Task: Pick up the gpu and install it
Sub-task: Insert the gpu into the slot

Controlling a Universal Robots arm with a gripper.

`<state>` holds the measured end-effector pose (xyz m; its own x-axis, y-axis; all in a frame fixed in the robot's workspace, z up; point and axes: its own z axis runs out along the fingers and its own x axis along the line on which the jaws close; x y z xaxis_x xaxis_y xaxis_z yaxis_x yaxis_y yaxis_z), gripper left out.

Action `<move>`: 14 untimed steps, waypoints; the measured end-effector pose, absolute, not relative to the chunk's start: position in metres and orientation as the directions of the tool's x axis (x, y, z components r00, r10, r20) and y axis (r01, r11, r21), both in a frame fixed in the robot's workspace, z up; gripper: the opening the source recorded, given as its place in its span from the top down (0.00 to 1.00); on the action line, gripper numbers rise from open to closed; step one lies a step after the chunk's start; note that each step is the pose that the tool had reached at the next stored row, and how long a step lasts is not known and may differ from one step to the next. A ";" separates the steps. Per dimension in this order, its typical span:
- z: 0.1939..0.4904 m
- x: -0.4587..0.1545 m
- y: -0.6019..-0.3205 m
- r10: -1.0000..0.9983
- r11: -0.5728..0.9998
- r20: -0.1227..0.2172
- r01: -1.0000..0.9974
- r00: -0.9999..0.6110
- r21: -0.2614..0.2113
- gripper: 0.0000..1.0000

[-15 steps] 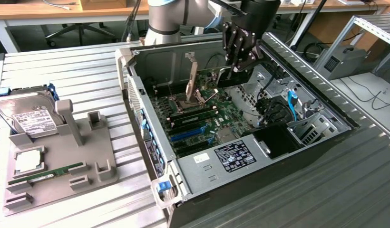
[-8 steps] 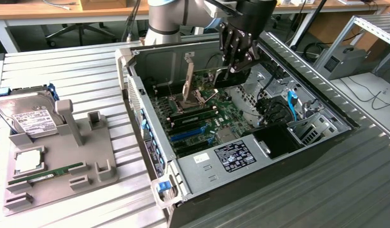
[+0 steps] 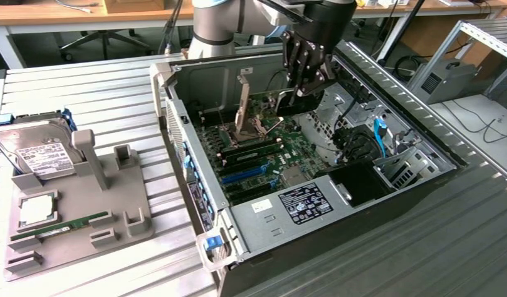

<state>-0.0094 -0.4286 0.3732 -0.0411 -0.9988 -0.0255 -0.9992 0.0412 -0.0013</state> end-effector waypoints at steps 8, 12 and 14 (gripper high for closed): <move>0.370 -0.010 -0.432 -0.999 0.041 -0.025 -0.999 -0.041 -0.001 0.73; 0.364 -0.012 -0.432 -0.999 0.041 -0.025 -0.999 -0.041 -0.001 0.73; 0.360 -0.012 -0.432 -0.999 0.041 -0.025 -0.999 -0.041 -0.001 0.73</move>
<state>-0.0124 -0.4316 0.3598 -0.0413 -0.9988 -0.0254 -0.9991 0.0413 -0.0013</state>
